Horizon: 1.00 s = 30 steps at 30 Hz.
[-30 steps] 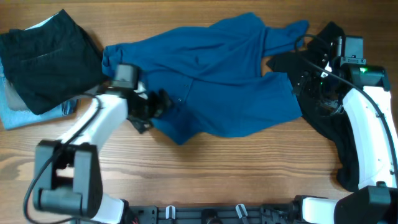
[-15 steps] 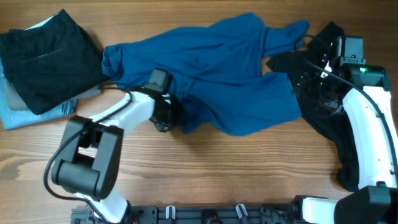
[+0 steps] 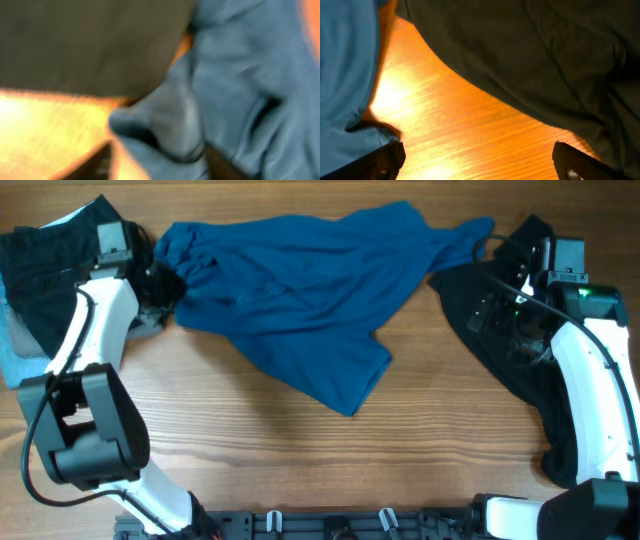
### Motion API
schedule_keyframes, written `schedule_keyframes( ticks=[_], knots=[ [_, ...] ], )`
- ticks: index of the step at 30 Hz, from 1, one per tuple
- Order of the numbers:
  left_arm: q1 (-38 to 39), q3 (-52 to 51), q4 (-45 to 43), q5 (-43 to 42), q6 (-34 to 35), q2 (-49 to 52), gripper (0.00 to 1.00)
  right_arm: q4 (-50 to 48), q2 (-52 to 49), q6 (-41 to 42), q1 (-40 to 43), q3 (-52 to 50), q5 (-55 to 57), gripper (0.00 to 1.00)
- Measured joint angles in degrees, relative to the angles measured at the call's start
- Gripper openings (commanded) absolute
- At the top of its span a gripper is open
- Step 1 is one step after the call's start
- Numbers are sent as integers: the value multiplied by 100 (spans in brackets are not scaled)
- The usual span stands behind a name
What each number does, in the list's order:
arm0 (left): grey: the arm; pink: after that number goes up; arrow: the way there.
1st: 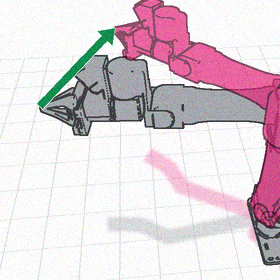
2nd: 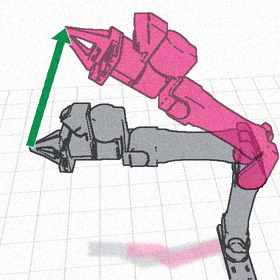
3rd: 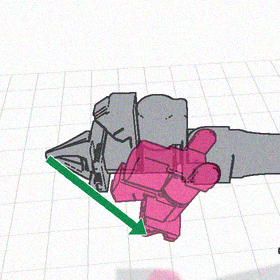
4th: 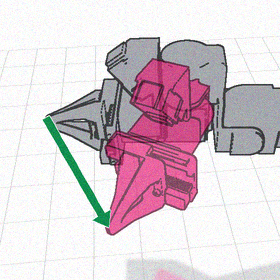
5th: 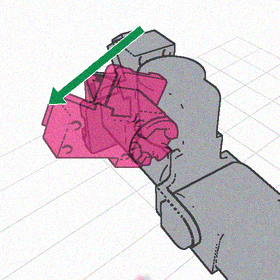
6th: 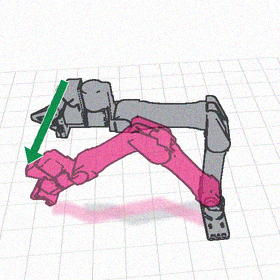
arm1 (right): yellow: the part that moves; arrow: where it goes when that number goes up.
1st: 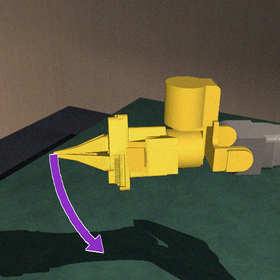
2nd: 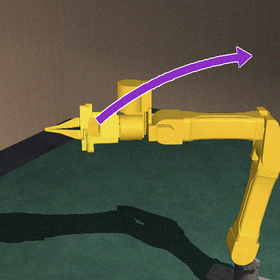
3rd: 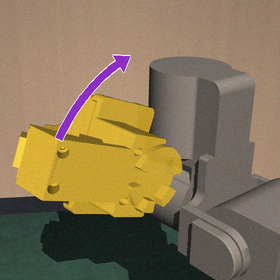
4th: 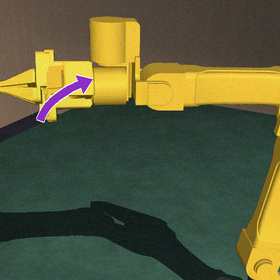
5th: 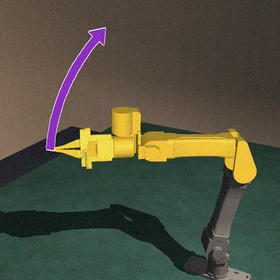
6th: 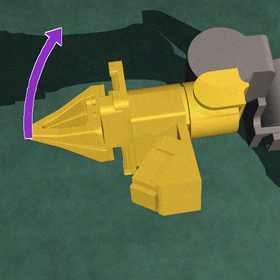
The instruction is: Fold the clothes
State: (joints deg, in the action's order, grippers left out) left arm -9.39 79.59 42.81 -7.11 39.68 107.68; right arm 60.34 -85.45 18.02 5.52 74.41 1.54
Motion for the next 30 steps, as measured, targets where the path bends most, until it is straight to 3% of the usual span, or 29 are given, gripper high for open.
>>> schedule_keyframes(
  ticks=[3, 5, 8, 15, 22, 24, 30],
  knots=[
    [42, 0, 962, -310, -46, 0, 100, -195, 0, -44, 0, 0, 2, 90],
    [188, -2, 1742, -588, -155, 0, 100, -297, -9, -114, 0, 0, 2, 90],
    [568, -33, 2114, -752, -284, 0, 100, -367, -120, -175, 0, 0, 2, 91],
    [2079, -901, 1624, -1152, -177, 2, 100, -404, -721, -234, 0, 0, 2, 92],
    [3453, -1727, 299, -1655, 984, -52, 97, -446, -852, -341, 0, 0, 2, 95],
    [3788, -1786, -103, -1725, 1340, -111, 92, -428, -852, -343, 0, 0, 2, 95],
    [4159, -1836, -562, -1368, 2024, -120, 48, -422, -852, -387, 0, 0, 2, 95]
  ],
)
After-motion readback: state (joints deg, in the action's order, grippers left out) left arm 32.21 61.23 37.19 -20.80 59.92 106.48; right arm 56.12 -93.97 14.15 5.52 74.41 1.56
